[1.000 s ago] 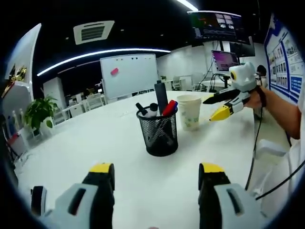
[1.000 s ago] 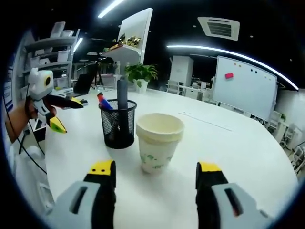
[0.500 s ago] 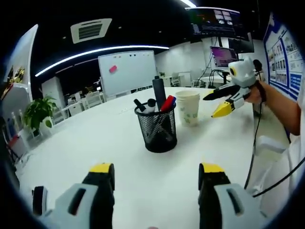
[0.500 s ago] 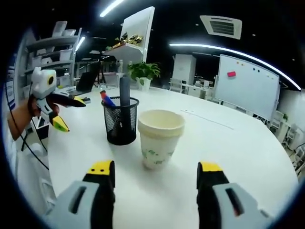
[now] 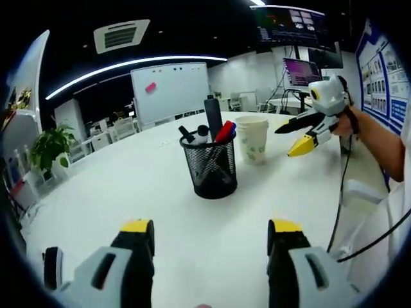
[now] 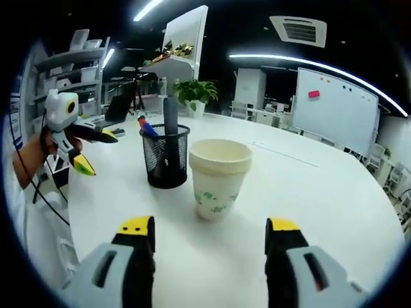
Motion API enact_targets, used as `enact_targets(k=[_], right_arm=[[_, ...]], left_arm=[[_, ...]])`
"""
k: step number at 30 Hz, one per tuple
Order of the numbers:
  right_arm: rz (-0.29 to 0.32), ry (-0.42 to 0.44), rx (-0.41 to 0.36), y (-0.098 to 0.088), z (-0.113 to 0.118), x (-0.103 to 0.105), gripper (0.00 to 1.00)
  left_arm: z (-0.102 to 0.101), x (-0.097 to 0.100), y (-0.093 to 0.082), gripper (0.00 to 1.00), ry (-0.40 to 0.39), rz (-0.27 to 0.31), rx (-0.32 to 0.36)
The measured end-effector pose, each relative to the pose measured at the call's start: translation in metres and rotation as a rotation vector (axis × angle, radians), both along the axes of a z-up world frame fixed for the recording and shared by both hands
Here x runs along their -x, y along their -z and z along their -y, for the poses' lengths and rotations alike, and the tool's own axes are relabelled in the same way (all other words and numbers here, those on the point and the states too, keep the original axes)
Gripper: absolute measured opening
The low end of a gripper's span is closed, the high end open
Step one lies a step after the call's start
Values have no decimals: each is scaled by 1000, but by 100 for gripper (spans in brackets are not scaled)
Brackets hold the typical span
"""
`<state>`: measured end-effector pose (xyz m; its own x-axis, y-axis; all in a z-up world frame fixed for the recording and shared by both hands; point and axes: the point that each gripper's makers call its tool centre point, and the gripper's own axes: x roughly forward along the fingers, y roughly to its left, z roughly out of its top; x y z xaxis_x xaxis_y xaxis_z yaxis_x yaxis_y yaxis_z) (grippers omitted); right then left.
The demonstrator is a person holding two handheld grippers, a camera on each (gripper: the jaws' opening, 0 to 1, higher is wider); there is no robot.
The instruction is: Place the scattered laser pointers and whiteboard markers into the pen holder and stack the scattered paper cups together
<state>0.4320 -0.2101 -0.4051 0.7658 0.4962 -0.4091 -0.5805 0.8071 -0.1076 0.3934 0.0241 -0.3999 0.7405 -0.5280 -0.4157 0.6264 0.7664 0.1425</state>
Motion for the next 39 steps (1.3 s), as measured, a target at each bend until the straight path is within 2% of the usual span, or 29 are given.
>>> enact_targets(k=[18, 21, 28, 39], right_arm=[[-20, -1, -9, -4, 7, 9, 73], [-35, 5, -3, 1, 7, 10, 73], [-26, -39, 29, 2, 4, 19, 74], [-40, -46, 35, 0, 9, 26, 75]], left_arm=[[-17, -14, 15, 73, 5, -27, -26], [-21, -17, 16, 73, -5, -24, -25], [-21, -17, 19, 73, 0, -31, -48], [-22, -17, 20, 73, 1, -34, -47]])
